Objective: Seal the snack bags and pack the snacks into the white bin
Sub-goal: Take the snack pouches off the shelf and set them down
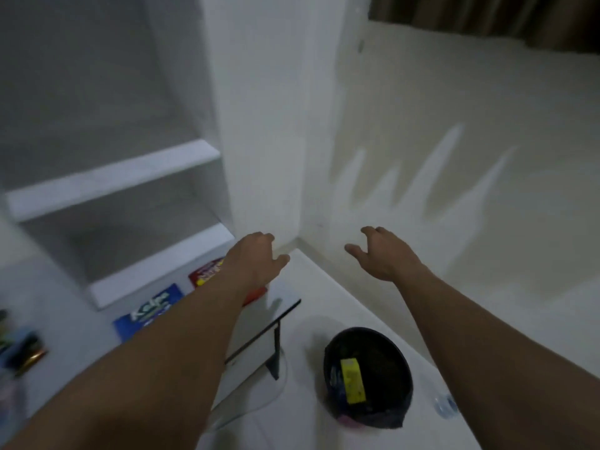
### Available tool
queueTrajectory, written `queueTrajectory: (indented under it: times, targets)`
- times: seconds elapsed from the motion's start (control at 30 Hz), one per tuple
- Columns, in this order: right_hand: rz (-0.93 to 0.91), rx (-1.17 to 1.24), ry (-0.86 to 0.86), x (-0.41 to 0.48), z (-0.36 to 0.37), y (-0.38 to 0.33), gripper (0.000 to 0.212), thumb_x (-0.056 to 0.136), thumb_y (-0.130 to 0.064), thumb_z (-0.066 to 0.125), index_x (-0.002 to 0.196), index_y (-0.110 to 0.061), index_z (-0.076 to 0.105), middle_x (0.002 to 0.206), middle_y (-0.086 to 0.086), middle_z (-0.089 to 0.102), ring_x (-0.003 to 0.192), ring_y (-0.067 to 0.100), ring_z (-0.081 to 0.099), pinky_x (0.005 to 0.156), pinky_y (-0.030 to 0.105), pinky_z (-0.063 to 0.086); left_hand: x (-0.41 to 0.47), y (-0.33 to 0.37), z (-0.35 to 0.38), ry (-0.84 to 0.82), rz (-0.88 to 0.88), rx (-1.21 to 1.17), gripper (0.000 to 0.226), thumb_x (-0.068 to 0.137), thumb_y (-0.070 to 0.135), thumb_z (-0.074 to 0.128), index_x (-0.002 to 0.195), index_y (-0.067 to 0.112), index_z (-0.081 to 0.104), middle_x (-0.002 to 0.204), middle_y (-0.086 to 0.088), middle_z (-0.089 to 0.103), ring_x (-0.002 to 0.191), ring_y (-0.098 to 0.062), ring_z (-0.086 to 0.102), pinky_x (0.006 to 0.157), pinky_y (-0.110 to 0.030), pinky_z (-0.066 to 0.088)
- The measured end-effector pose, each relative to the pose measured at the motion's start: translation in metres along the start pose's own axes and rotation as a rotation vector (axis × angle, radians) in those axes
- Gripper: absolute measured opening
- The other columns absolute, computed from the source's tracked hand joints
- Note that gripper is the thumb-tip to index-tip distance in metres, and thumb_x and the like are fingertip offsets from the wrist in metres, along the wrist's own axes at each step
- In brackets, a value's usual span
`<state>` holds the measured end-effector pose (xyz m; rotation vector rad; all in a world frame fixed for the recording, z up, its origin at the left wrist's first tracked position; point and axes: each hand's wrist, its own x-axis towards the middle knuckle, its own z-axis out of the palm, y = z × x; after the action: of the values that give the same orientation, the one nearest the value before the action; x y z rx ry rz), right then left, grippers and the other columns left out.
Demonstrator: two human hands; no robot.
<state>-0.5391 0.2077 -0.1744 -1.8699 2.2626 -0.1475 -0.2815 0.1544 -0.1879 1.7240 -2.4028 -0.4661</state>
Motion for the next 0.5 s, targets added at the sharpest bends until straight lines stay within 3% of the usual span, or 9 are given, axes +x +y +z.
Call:
queueTrajectory:
  times: [0.23,0.5]
  targets:
    - [-0.205,0.000,-0.054,0.009,-0.007,-0.123,0.074,0.097,-0.060,0.039,0.149,-0.007,0.035,0.148,0.016,0.043,0.134,0.033,0.044,0.104,0.043,0.041,-0.061,-0.091,-0.056,0.050,-0.199,0.018,0.072,0.091,0.058,0.052,0.145,0.011,0.043,0.147,-0.013,0.046,0.135,-0.030,0.043,0.108,-0.041,0.039]
    - [-0.405,-0.043,-0.177,0.057,0.053,-0.203,0.069,0.098,-0.059,0.038,0.139,-0.003,0.045,0.140,0.018,0.050,0.129,0.033,0.049,0.102,0.043,0.044,-0.084,-0.176,-0.043,0.050,-0.468,-0.020,0.076,0.090,0.059,0.052,0.148,0.012,0.037,0.150,-0.013,0.042,0.137,-0.029,0.041,0.109,-0.041,0.038]
